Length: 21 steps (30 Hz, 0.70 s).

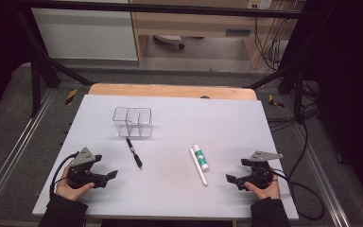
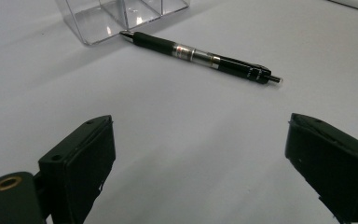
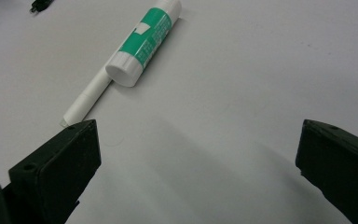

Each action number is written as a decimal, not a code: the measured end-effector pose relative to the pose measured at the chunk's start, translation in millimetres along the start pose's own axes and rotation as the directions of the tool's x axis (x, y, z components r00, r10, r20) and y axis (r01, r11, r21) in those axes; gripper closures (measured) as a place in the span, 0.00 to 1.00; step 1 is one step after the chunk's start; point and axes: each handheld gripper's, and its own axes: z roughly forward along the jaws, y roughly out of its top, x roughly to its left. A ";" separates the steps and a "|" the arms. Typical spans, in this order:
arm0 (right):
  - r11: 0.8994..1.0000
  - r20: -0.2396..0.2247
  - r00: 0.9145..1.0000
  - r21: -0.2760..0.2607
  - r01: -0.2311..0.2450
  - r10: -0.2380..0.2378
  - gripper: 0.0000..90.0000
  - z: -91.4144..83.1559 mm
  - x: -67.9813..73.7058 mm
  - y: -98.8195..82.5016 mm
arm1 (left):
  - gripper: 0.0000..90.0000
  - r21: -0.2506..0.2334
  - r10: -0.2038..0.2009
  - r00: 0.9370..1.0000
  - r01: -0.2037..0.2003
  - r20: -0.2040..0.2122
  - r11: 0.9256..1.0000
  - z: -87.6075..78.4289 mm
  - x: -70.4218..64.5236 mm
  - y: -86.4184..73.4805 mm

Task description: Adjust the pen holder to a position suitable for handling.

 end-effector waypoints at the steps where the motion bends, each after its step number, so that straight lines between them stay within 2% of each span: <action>1: 1.000 -0.001 1.000 0.000 0.002 -0.002 0.00 -0.4 -0.2 0.1 | 0.09 0.000 0.000 1.000 0.000 0.001 1.000 0.1 0.0 0.1; 21: 1.000 -0.003 1.000 0.003 0.004 -0.004 0.00 0.7 0.2 0.1 | 0.08 0.014 0.023 1.000 -0.023 0.013 1.000 1.3 -4.1 5.0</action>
